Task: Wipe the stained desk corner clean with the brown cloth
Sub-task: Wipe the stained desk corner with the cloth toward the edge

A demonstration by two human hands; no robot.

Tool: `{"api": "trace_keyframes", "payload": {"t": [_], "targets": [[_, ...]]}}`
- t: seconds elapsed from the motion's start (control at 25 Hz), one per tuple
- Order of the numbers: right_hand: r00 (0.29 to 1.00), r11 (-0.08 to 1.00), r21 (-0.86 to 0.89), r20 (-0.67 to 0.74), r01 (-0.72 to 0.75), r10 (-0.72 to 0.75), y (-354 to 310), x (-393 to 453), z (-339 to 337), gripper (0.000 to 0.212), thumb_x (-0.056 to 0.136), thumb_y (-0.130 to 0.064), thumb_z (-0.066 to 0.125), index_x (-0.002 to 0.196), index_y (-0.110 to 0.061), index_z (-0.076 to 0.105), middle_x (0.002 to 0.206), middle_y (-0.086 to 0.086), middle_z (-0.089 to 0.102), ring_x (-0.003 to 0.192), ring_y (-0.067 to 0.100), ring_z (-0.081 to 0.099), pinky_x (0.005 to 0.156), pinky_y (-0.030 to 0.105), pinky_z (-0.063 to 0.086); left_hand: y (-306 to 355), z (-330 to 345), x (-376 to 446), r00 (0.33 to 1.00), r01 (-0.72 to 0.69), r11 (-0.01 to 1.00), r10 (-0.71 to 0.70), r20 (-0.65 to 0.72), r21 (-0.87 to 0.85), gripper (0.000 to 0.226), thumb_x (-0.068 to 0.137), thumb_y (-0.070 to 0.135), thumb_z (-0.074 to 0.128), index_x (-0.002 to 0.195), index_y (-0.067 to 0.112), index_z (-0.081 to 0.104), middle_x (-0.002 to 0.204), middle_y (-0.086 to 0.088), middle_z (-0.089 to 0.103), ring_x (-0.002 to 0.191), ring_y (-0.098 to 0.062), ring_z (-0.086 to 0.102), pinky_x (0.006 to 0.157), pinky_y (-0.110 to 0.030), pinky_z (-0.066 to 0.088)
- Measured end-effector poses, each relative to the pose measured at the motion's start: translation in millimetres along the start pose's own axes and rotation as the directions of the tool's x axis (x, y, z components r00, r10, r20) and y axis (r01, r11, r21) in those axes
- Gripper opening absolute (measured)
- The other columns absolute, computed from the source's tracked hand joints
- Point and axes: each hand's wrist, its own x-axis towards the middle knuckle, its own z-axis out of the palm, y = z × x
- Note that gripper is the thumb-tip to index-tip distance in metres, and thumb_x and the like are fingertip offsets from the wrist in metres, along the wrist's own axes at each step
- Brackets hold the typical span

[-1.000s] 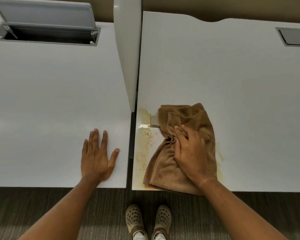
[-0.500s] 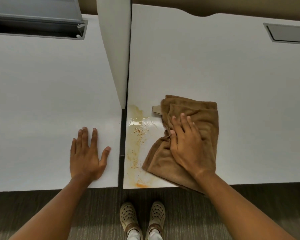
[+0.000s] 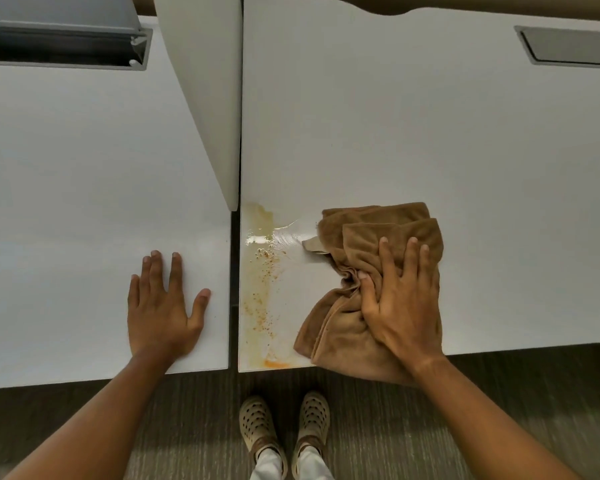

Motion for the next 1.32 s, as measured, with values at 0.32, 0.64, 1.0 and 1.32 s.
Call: {"api": "trace_keyframes", "payload": {"t": [0.32, 0.64, 1.0, 1.32], "targets": [[0.971, 0.973, 0.044, 0.069, 0.225, -0.227, 9, -41, 2, 0.065, 0.094, -0.049, 0.028, 0.154, -0.025, 0.022, 0.163, 0.012, 0.014, 0.152, 0.024, 0.005, 0.122, 0.052, 0.016, 0, -1, -2, 1.0, -0.006, 1.0, 0.006, 0.009, 0.002, 0.085, 0.09, 0.069, 0.015, 0.157, 0.02, -0.001, 0.166, -0.009, -0.004, 0.153, -0.021, -0.01, 0.124, -0.043, 0.001], [0.991, 0.993, 0.014, 0.064, 0.115, -0.116, -50, 37, -7, 0.067, 0.097, -0.053, 0.005, 0.155, -0.021, -0.005, 0.164, 0.015, 0.0, 0.152, 0.027, -0.002, 0.124, 0.045, 0.0, 1, 1, -1, 1.0, -0.013, 1.0, 0.013, -0.02, -0.001, 0.084, 0.091, 0.067, 0.017, 0.158, 0.017, 0.004, 0.166, -0.012, 0.0, 0.153, -0.025, -0.005, 0.124, -0.045, 0.003], [0.951, 0.956, 0.073, 0.102, 0.286, -0.292, -117, 105, 13, 0.058, 0.105, -0.036, 0.017, 0.155, -0.009, 0.003, 0.163, 0.017, 0.009, 0.152, 0.027, 0.006, 0.122, 0.033, 0.001, -1, 1, -1, 1.0, -0.015, 1.0, 0.015, -0.018, -0.018, 0.085, 0.091, 0.068, 0.016, 0.158, 0.017, 0.002, 0.166, -0.011, -0.004, 0.153, -0.025, -0.007, 0.124, -0.047, 0.006], [0.997, 0.999, -0.015, 0.054, -0.049, 0.049, -87, 61, 3, 0.072, 0.095, -0.063, 0.013, 0.155, -0.022, 0.018, 0.162, 0.021, 0.014, 0.149, 0.043, 0.006, 0.122, 0.056, 0.001, -3, -2, -3, 1.0, -0.012, 0.999, 0.012, -0.011, -0.032, 0.085, 0.091, 0.067, 0.019, 0.158, 0.018, 0.003, 0.166, -0.011, -0.003, 0.153, -0.025, -0.006, 0.124, -0.047, 0.007]]}}
